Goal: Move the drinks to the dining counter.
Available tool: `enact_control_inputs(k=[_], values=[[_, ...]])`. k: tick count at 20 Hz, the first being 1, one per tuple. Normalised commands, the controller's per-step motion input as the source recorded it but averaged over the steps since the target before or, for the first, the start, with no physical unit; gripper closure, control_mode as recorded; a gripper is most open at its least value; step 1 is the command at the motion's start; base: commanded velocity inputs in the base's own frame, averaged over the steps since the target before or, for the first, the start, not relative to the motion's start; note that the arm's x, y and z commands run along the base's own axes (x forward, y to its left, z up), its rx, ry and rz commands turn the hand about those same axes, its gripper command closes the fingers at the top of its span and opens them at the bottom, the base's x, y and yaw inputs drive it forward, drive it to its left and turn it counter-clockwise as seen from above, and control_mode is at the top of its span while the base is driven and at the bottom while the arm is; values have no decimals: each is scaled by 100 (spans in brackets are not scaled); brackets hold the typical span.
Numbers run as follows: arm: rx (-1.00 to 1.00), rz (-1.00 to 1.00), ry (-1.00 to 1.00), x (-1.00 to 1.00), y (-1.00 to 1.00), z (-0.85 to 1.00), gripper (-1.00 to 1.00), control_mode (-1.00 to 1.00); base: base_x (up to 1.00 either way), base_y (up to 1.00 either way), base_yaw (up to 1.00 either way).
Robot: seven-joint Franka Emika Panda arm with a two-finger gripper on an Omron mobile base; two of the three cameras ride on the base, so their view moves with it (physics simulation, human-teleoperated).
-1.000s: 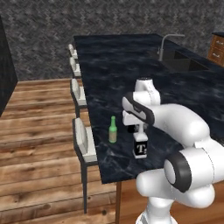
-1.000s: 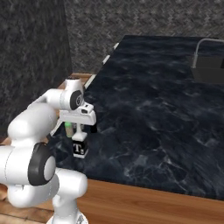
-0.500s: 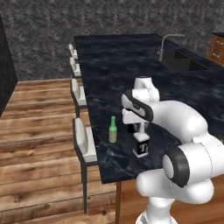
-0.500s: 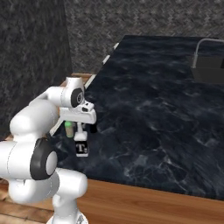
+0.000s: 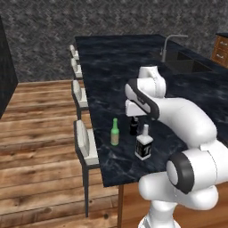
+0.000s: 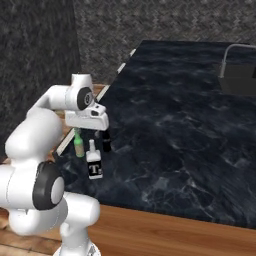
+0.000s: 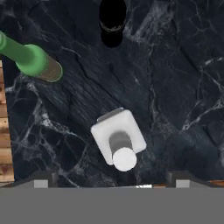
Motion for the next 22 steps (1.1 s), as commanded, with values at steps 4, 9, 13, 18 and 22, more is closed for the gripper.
enact_control_inputs(k=[4, 9, 13, 18, 22], values=[[0, 0, -3, -57, 0, 72, -100, -100, 0, 0, 0], [0, 0, -6, -86, -8, 51, -100, -100, 0, 0, 0], [0, 0, -7, -76, -23, 23, -100, -100, 0, 0, 0], [0, 0, -1, -75, -23, 15, -100, -100, 0, 0, 0], [0, 0, 0, -70, -6, 10, -100, -100, 0, 0, 0]])
